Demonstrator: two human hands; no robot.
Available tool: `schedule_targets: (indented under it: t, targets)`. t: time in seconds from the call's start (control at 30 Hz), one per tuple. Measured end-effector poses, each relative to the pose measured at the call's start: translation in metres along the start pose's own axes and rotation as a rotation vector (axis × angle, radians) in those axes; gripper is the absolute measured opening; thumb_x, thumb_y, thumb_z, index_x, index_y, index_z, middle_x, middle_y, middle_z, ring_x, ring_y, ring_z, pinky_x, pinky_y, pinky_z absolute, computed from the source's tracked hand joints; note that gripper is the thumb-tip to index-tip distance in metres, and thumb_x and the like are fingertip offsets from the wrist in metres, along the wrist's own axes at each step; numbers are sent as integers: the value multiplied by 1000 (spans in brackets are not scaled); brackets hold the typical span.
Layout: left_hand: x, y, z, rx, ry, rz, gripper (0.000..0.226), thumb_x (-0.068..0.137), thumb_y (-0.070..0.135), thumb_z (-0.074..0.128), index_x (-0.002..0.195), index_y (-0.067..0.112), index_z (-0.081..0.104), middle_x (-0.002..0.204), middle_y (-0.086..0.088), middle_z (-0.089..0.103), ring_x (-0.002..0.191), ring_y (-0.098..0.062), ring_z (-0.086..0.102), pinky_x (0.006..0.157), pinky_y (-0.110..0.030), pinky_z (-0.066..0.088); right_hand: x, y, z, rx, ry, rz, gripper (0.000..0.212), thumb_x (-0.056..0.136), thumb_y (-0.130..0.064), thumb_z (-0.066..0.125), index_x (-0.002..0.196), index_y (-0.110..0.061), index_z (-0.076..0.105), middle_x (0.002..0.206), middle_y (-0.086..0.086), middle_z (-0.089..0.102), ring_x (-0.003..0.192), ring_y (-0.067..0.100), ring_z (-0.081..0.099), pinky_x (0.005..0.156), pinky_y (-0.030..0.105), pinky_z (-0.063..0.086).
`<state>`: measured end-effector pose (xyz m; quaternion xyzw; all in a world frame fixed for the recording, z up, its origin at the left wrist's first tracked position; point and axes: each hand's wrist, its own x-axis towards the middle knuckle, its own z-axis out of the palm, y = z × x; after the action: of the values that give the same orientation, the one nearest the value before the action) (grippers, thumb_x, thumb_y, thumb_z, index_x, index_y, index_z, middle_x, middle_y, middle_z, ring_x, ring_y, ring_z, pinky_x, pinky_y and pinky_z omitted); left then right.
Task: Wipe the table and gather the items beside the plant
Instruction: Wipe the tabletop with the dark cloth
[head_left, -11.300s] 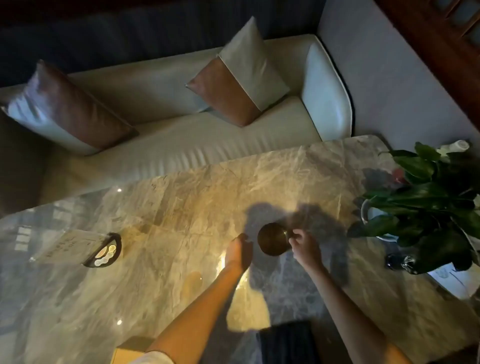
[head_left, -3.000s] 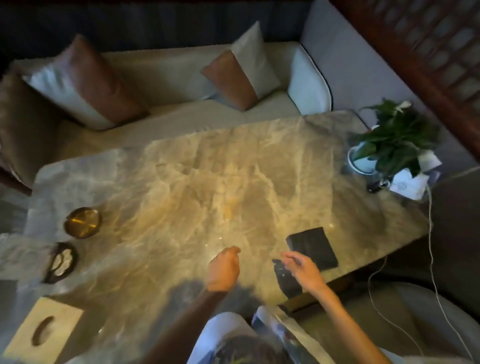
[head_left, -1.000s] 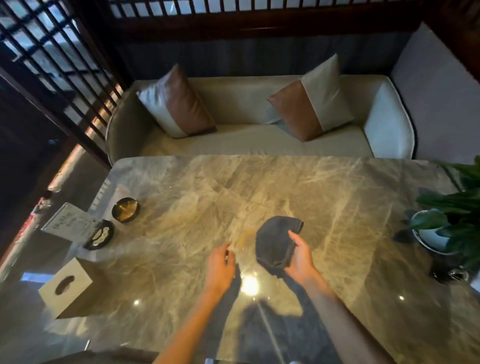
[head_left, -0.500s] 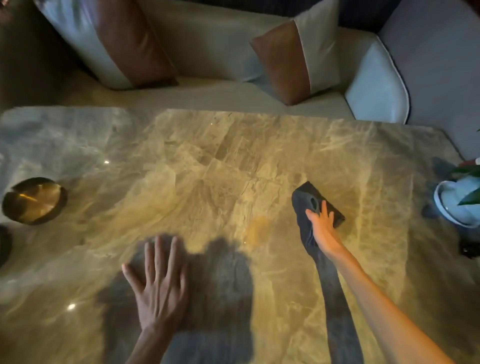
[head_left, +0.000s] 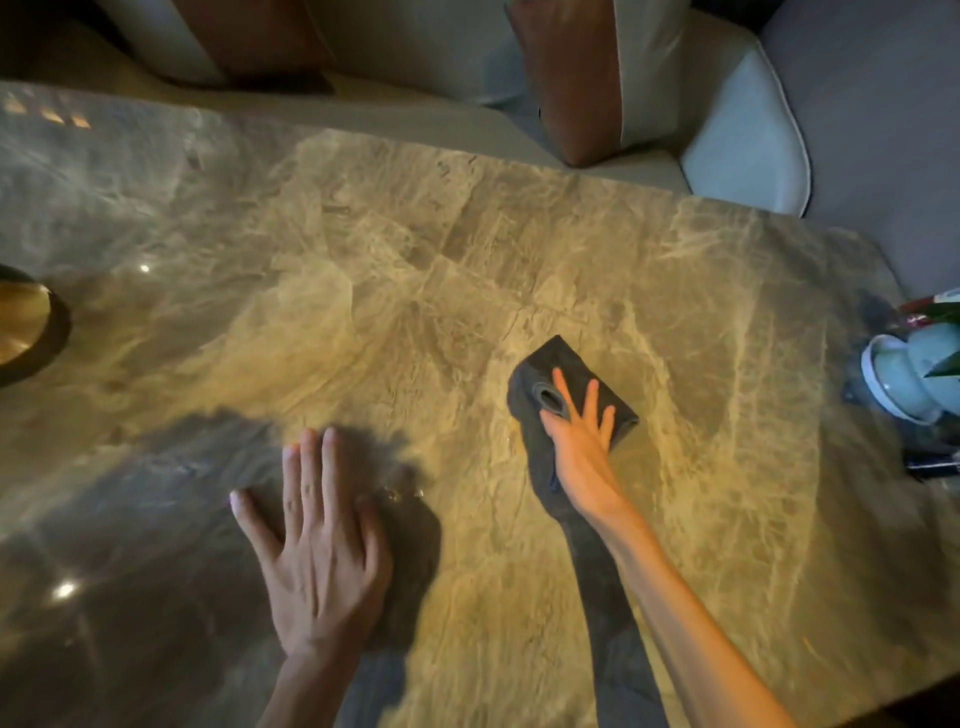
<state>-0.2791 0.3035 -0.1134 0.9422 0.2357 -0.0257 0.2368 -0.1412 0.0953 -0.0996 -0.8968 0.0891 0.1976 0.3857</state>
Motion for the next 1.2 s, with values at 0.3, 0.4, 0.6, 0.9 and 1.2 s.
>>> schedule_targets:
  t: [0.3, 0.4, 0.6, 0.9, 1.2]
  targets:
    - [0, 2, -3, 14, -19, -12, 71, 88, 33, 28, 152, 22, -1, 162, 4, 4, 149, -10, 1, 118, -59, 0, -38, -17, 38, -405, -44, -182, 75, 78, -82, 0, 147, -53, 0, 161, -13, -20, 142, 23, -35, 115, 57, -20]
    - [-1, 2, -5, 13, -22, -9, 71, 88, 33, 27, 152, 21, -2, 162, 3, 4, 149, -12, 2, 118, -60, 2, -28, -23, 47, -511, 192, -85, 67, 85, -77, 9, 147, -53, 3, 162, -5, -15, 146, 31, -27, 114, 65, -13]
    - [0, 1, -1, 13, -20, -11, 72, 87, 32, 27, 152, 21, -1, 162, 2, 6, 149, -11, 4, 119, -59, 1, -34, -21, 67, -744, 222, -214, 60, 92, -71, 15, 146, -54, -4, 164, 5, -4, 148, 41, -8, 113, 70, -2]
    - [3, 2, 0, 52, -66, -31, 71, 87, 32, 29, 152, 20, 2, 162, 2, 6, 149, -11, 4, 118, -60, 0, 61, -26, 15, -635, 309, 63, 60, 86, -77, 7, 143, -60, -2, 164, 5, -4, 148, 41, -12, 109, 74, -5]
    - [8, 10, -4, 52, -66, -49, 72, 84, 35, 26, 152, 22, 7, 161, 0, 14, 148, -13, 11, 117, -62, 1, -4, 42, -34, -763, 234, -26, 59, 87, -74, 14, 143, -61, -1, 164, 0, -6, 149, 36, -10, 111, 72, 2]
